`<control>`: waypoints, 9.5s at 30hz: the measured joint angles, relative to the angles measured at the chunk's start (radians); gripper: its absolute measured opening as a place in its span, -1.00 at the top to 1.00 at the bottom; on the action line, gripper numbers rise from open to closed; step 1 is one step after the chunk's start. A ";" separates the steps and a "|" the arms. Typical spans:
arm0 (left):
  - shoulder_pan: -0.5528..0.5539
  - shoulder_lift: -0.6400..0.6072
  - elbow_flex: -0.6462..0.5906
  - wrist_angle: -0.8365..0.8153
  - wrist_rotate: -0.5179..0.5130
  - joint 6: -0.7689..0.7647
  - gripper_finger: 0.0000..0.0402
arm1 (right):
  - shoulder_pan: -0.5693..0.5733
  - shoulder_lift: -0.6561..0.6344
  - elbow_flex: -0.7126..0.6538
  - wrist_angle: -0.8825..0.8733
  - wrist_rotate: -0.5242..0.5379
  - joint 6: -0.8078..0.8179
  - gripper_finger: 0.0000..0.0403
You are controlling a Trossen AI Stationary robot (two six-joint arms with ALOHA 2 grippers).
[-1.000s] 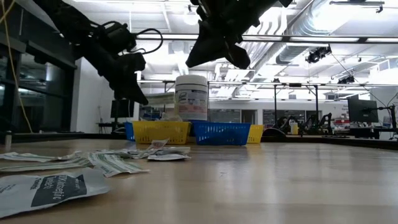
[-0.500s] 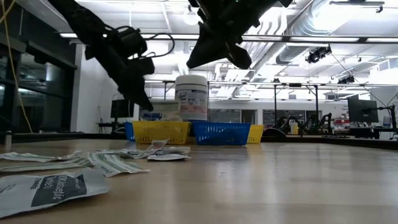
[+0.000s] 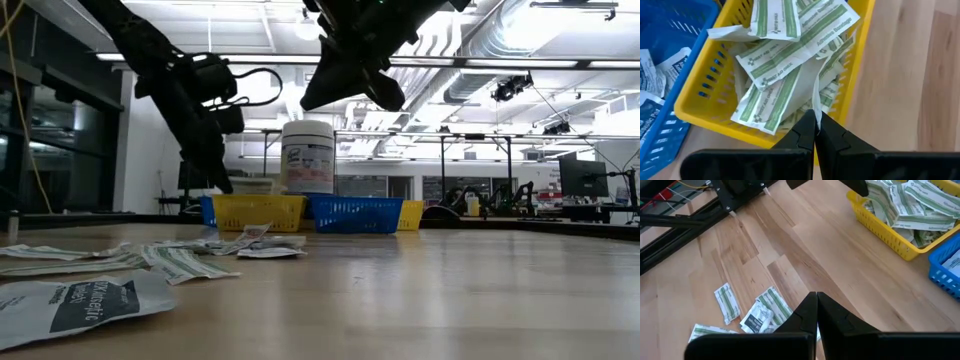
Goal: Pick & Place First Aid Supplies
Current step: Put the green bandage pad into the left yellow bin, then put the orange ointment pack into the right yellow bin, then put the black towelette pack into the right blue bin
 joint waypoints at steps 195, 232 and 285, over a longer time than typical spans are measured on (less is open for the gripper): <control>-0.851 -0.383 -0.058 -0.150 -0.790 -0.945 0.23 | -0.056 -0.166 -0.002 -0.440 0.112 0.063 1.00; -0.850 -0.383 -0.058 -0.049 -1.259 -0.982 0.23 | -0.893 -0.057 -0.002 -0.266 -0.373 -0.592 1.00; -0.850 -0.381 -0.058 -0.060 -0.980 -1.007 0.23 | -0.761 -0.065 -0.001 -0.262 -0.631 -0.533 0.61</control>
